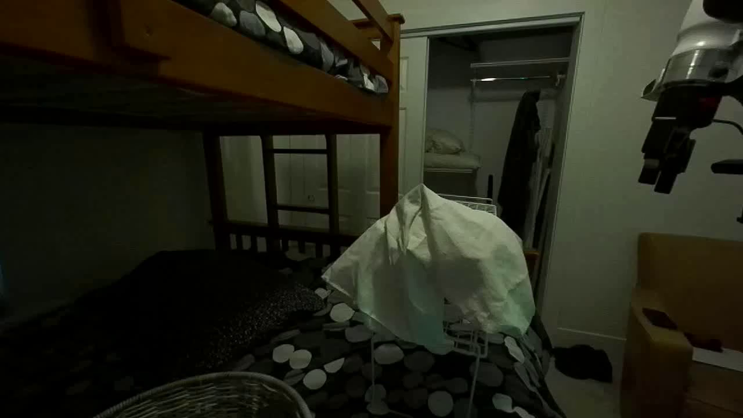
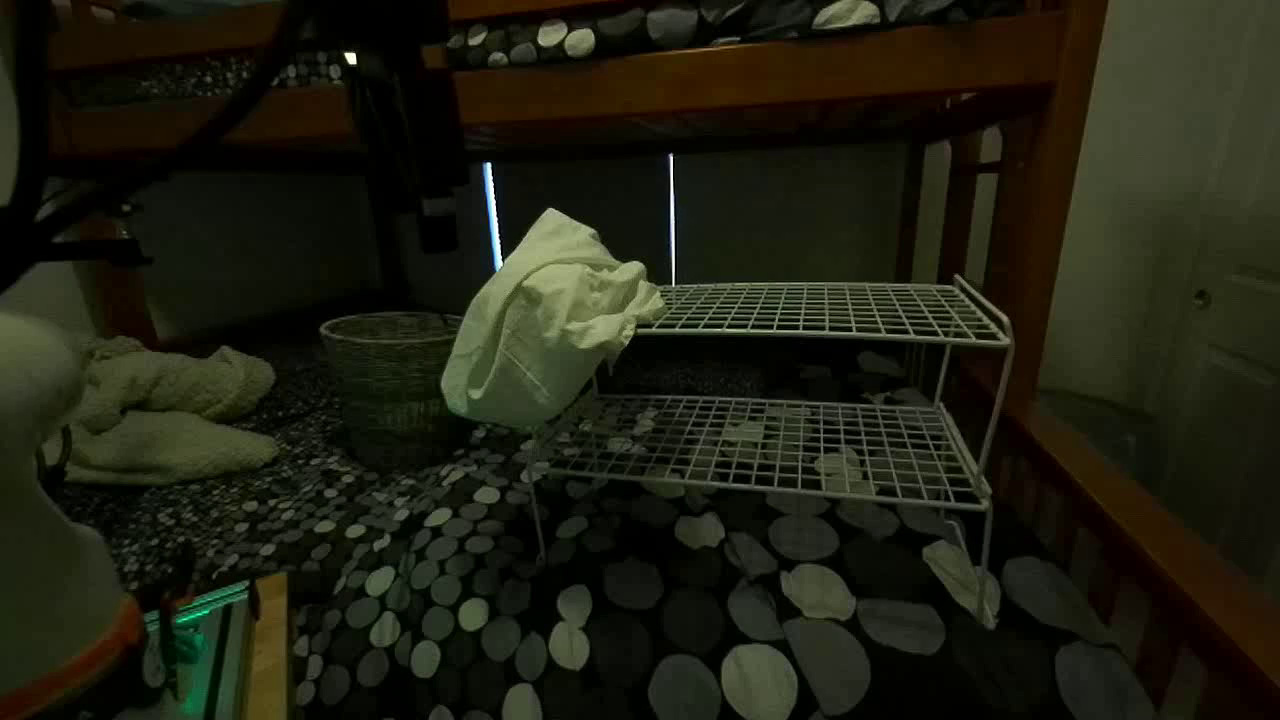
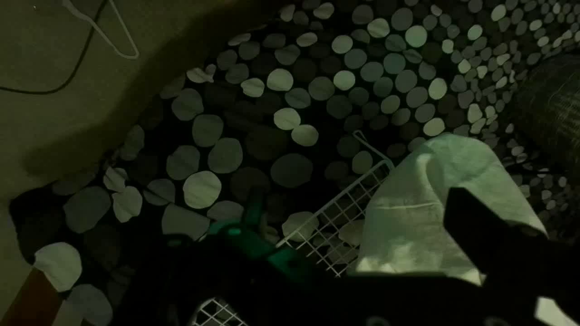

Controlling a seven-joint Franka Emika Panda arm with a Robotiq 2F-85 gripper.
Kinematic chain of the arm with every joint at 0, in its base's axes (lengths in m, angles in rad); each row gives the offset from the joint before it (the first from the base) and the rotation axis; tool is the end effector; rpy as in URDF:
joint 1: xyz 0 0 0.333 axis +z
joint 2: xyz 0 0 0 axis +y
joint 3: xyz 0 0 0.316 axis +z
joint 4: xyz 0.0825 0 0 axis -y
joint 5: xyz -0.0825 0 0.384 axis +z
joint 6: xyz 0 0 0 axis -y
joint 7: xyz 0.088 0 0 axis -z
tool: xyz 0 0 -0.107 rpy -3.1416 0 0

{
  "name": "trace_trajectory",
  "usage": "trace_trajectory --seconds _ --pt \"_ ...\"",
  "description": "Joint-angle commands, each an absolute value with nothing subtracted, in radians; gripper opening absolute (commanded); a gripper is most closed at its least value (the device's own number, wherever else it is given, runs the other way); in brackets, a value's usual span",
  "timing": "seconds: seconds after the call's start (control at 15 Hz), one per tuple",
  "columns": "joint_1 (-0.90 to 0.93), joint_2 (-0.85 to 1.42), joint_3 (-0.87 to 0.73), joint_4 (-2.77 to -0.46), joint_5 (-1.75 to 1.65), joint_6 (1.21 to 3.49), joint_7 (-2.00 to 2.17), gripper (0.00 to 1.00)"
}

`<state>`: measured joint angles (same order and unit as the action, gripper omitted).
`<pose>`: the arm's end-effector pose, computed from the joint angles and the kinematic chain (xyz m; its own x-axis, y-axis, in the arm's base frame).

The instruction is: Take the hanger out of the basket

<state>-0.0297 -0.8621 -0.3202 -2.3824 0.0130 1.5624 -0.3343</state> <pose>0.2693 -0.1290 0.5852 0.9922 0.0783 0.0975 0.0991 -0.9675 -0.2325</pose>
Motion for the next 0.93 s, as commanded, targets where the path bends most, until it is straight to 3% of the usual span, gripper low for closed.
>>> trace_trajectory --seconds 0.0,0.47,0.87 --pt "-0.046 -0.857 -0.311 -2.379 0.022 1.560 -0.345 1.00" --pt "0.161 -0.998 -0.023 -2.536 0.191 1.561 -0.362 1.00" --pt "0.402 -0.984 0.215 -2.521 0.351 1.618 -0.384 1.00"
